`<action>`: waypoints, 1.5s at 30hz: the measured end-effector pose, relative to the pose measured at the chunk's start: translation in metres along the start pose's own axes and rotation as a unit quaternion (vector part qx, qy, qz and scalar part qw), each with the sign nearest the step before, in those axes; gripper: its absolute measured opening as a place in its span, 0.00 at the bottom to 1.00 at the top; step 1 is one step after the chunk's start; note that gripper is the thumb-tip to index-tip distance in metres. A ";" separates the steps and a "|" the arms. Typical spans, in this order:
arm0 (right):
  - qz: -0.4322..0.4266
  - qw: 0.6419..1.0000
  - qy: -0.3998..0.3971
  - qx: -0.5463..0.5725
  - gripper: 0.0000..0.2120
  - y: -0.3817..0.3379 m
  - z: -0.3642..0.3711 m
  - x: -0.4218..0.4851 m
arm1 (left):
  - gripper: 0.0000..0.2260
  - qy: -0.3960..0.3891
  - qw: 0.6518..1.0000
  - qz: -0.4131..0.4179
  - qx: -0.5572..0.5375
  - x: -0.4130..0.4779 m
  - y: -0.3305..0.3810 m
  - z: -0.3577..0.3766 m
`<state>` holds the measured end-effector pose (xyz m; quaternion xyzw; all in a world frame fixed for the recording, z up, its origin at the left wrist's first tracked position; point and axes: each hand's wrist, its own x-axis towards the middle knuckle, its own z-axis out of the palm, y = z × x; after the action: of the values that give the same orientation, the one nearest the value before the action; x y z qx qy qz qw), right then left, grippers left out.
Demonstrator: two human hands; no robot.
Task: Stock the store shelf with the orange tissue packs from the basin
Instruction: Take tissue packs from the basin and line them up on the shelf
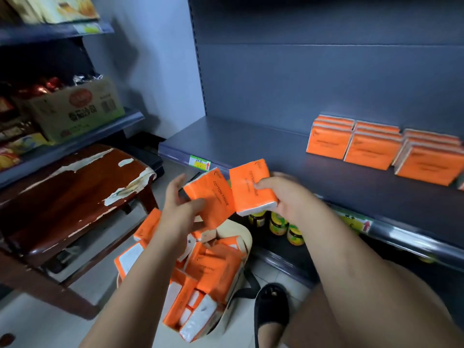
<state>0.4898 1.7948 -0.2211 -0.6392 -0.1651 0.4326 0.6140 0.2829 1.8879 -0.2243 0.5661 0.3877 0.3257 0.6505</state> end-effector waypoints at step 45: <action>-0.181 0.851 0.276 -0.408 0.23 -0.055 -0.349 -0.102 | 0.16 -0.165 0.984 -0.004 0.060 0.034 0.005 0.334</action>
<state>0.7128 1.5052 -0.1792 -0.8843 -0.2633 0.0137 0.3854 0.5906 1.7562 -0.2048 0.6482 0.2959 0.2009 0.6722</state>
